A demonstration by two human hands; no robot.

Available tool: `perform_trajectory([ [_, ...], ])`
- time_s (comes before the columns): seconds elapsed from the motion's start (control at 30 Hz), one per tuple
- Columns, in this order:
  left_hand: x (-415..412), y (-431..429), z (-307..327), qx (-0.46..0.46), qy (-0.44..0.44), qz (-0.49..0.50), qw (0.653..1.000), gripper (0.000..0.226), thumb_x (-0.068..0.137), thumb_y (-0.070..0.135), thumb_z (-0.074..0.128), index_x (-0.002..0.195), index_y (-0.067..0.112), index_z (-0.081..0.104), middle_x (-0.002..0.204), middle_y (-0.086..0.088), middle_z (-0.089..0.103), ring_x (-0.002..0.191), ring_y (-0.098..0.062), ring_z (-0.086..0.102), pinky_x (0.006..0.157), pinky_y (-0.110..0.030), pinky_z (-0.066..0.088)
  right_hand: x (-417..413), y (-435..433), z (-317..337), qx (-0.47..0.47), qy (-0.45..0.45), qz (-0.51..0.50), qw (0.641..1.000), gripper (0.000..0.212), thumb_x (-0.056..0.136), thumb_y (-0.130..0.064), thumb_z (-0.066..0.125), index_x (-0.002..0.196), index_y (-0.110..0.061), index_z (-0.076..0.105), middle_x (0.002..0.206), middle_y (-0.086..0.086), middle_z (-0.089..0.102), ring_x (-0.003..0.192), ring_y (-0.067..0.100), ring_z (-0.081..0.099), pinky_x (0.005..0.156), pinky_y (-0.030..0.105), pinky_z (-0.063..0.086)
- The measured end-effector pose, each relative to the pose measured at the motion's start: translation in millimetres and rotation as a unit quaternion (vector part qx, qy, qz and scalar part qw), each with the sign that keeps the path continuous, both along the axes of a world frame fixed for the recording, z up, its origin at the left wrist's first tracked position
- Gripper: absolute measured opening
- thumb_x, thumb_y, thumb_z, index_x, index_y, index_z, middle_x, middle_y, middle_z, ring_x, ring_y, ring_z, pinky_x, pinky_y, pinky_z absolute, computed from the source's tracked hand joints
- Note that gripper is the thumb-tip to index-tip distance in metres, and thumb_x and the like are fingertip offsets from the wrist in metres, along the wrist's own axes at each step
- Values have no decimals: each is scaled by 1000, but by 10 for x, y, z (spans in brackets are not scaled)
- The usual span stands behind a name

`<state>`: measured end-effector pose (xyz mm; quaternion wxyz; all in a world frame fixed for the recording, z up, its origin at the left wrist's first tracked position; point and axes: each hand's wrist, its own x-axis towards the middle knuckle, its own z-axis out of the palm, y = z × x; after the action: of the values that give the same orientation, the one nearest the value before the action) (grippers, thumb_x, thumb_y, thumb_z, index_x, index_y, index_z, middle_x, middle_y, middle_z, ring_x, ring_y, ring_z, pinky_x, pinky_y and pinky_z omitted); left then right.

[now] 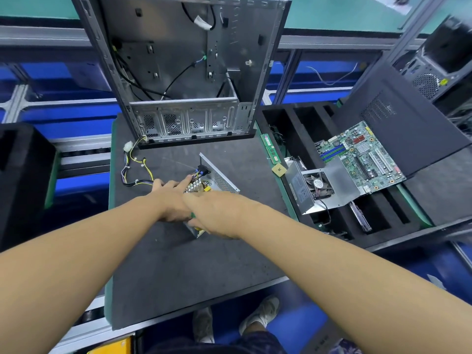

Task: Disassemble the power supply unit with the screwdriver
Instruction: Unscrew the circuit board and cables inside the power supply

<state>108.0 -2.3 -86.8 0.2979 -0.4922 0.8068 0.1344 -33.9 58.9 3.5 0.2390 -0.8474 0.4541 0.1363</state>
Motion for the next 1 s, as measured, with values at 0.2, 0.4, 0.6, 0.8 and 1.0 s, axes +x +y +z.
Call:
perform_trajectory([
  [0.2, 13, 27, -18, -17, 4, -10, 1000, 61, 93, 54, 35, 151, 44, 20, 166, -5, -11, 146, -28, 19, 111, -49, 19, -24, -32, 92, 60, 61, 35, 996, 22, 96, -14, 51, 114, -17, 38, 114, 12, 39, 100, 30, 40, 80, 40, 42],
  [0.4, -2, 26, -5, -21, 1, -18, 1000, 67, 94, 56, 36, 156, 34, 19, 166, -7, -9, 147, -28, 18, 111, -50, 21, 15, -14, -33, -132, 134, 30, 982, 54, 105, -43, 31, 141, -3, 26, 111, 12, 65, 77, 29, 54, 59, 36, 36],
  [0.6, -14, 36, -41, -47, 77, 49, 995, 79, 90, 50, 47, 156, 37, 4, 166, 2, 9, 139, -28, 35, 107, -48, 24, -89, -40, 47, 67, 19, -11, 997, 28, 92, -5, 45, 116, -17, 37, 132, 17, 27, 109, 28, 32, 80, 36, 33],
  [0.8, -168, -3, -172, -153, 98, 101, 978, 90, 84, 52, 51, 154, 39, -5, 149, 0, 37, 129, -26, 42, 99, -47, 31, -46, 1, -7, -138, 98, -41, 985, 62, 107, -35, 23, 150, 6, 4, 116, 29, 60, 99, 33, 63, 65, 39, 40],
  [1.0, -170, -76, -301, -134, 209, -8, 969, 71, 90, 45, 43, 156, 38, 16, 165, 8, 7, 151, -13, 2, 118, -34, 15, -161, -92, -1, 80, 1, -54, 995, 44, 94, -13, 47, 135, -13, 32, 146, 17, 21, 133, 31, 26, 95, 40, 35],
])
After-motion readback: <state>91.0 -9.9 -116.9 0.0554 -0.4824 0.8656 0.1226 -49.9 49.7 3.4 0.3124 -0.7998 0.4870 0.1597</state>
